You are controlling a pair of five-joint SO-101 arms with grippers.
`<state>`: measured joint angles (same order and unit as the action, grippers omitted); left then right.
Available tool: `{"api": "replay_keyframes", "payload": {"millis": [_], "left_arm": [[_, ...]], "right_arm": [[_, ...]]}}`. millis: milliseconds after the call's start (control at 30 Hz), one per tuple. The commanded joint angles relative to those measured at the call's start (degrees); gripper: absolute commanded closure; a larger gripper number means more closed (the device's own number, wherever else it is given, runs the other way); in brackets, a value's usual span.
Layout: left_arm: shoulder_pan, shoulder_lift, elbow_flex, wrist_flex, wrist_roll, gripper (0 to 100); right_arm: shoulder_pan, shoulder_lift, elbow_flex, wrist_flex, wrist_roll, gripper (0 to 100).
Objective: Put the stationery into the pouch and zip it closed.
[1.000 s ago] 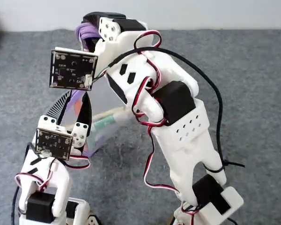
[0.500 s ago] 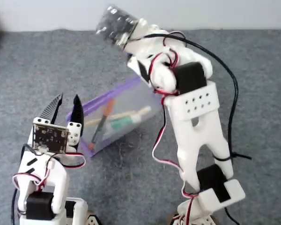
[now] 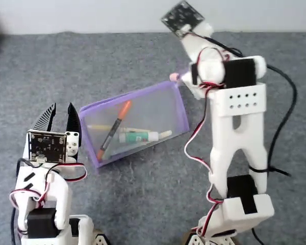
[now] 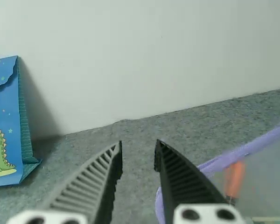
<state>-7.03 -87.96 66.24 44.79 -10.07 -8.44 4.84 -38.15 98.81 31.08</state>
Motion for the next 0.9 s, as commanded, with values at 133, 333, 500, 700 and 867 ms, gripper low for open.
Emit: {"api": "replay_keyframes", "payload": {"millis": [133,333,500,700,867], "left_arm": [[-0.4,-0.1,0.6,0.0,-0.2,89],[-0.1,0.2,1.2,0.0,0.0,89],[-0.1,0.3,1.1,0.0,1.3,89],[-0.1,0.3,1.2,0.3,1.4,89],[-0.2,-0.1,2.4,0.3,1.2,89]], "right_arm": [[12.0,0.3,2.9,3.6,-0.3,99.1],[14.6,0.7,9.4,3.9,-0.2,99.1],[13.5,1.5,12.6,-0.6,-0.2,96.2],[9.0,10.0,12.4,-4.4,-0.5,83.3],[5.9,18.2,12.3,-12.8,-0.3,84.7]]}}
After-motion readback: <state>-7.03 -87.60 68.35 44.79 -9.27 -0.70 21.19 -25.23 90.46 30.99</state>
